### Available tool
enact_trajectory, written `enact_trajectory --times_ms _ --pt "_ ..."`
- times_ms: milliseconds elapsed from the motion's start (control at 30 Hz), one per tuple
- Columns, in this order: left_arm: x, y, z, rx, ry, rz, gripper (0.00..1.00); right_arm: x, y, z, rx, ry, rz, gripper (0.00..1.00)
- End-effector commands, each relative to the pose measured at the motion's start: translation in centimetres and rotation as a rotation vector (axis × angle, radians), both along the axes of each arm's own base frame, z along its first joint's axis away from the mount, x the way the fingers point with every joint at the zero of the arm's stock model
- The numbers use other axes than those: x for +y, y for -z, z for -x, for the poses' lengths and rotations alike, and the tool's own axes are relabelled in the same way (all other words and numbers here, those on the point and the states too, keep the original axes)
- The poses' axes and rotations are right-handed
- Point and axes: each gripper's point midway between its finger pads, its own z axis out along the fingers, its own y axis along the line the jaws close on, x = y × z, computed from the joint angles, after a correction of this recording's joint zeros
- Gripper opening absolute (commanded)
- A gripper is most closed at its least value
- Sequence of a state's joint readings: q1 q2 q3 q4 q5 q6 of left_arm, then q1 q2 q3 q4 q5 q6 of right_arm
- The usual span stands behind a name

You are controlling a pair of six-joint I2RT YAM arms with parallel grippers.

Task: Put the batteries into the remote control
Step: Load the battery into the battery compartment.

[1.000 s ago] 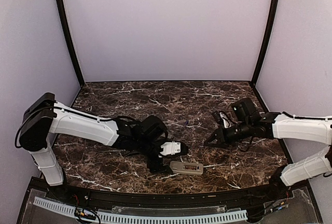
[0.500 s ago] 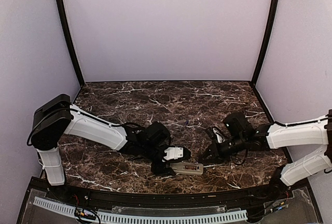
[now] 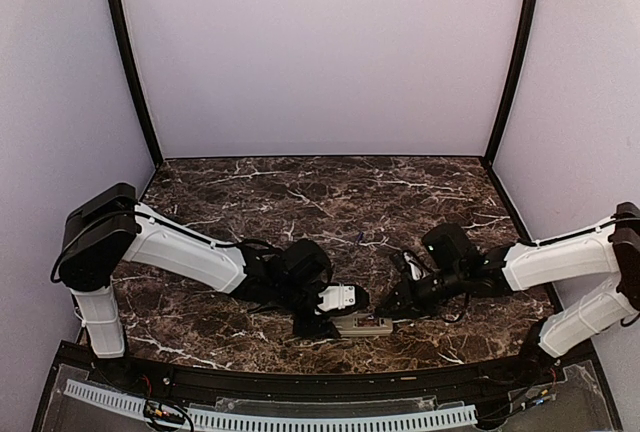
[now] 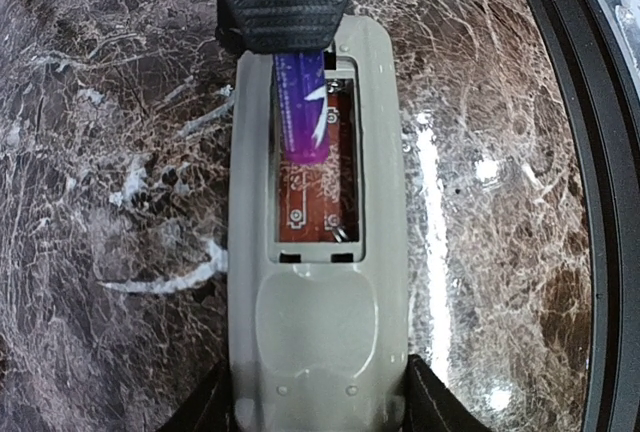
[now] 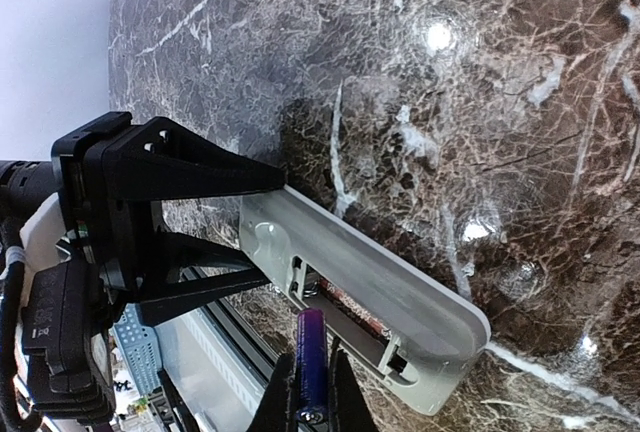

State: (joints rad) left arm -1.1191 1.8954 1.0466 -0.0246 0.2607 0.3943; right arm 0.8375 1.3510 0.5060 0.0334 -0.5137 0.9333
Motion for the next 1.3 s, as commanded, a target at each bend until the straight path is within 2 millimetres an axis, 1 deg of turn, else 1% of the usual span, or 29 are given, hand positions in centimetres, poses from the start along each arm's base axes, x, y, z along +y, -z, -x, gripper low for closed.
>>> enact_trajectory --times_ms 0,200,333,533,800,1000,1100,1133,1267 --pt "0.5 0.6 0.9 0.040 -0.024 -0.046 0.48 0.4 0.5 0.1 0.007 -0.004 -0.003 0.00" --pt "0.6 0.7 1.0 0.045 -0.029 -0.053 0.47 0.3 1.2 0.4 0.029 -0.014 0.024 0.00" --pt "0.6 0.8 1.1 0.047 -0.029 -0.055 0.46 0.9 1.1 0.3 0.029 -0.033 0.028 0.00" --pt "0.7 0.9 1.0 0.047 -0.035 -0.057 0.44 0.7 1.7 0.9 0.050 -0.041 0.058 0.00" --pt "0.7 1.0 0.9 0.049 -0.049 -0.061 0.42 1.6 2.9 1.3 0.087 -0.048 0.065 0.00" --pt "0.8 1.0 0.9 0.052 -0.056 -0.066 0.41 2.3 3.2 1.3 0.092 -0.044 0.059 0.00" --pt "0.8 1.0 0.8 0.050 -0.063 -0.066 0.45 2.3 3.6 1.5 0.097 -0.037 0.064 0.00" --pt "0.7 0.9 0.7 0.048 -0.066 -0.064 0.49 2.3 3.8 1.6 0.100 -0.034 0.066 0.00" --pt "0.4 0.3 0.4 0.044 -0.085 -0.048 0.57 1.6 4.4 1.6 0.096 -0.012 0.087 0.00"
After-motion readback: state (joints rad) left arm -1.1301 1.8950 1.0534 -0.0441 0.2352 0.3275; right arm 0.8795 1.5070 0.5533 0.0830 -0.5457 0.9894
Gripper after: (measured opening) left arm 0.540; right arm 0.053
